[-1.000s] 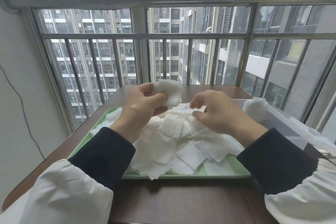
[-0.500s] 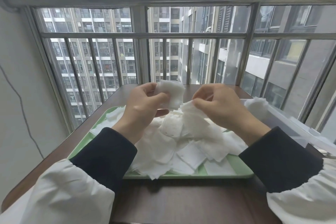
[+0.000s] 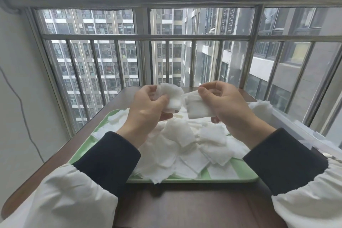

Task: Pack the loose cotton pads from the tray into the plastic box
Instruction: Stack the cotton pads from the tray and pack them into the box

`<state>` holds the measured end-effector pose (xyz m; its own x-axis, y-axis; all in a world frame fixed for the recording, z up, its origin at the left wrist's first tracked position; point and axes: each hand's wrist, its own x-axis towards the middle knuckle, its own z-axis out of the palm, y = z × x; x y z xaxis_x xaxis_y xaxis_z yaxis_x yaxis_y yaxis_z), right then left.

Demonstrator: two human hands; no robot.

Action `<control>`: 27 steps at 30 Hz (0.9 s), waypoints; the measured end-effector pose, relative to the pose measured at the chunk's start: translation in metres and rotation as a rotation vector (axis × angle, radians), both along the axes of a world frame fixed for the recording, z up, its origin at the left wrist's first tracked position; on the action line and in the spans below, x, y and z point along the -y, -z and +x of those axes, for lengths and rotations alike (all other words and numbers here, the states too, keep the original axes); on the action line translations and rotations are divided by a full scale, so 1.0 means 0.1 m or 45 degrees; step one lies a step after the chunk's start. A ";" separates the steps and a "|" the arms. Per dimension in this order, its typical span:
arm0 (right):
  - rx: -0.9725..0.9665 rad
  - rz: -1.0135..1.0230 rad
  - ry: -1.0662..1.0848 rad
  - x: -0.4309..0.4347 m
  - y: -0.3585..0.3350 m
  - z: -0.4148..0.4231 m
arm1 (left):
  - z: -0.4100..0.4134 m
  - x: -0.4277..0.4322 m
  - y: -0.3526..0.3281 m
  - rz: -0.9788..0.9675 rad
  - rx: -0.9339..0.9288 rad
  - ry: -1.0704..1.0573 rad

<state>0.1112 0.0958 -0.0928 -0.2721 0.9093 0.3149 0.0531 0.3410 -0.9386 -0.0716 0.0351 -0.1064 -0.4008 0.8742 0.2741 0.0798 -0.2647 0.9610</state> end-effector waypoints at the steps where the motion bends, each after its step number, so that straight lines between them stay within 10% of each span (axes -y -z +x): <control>1: -0.018 -0.005 -0.020 0.01 0.00 0.00 | 0.02 0.01 0.00 -0.014 -0.028 0.039; 20: 0.203 0.531 0.063 0.02 0.01 0.00 | 0.10 0.08 -0.03 -0.037 -0.137 0.525; 27: -0.077 0.197 -0.137 0.02 -0.03 0.04 | 0.04 0.04 -0.02 0.017 -0.012 0.357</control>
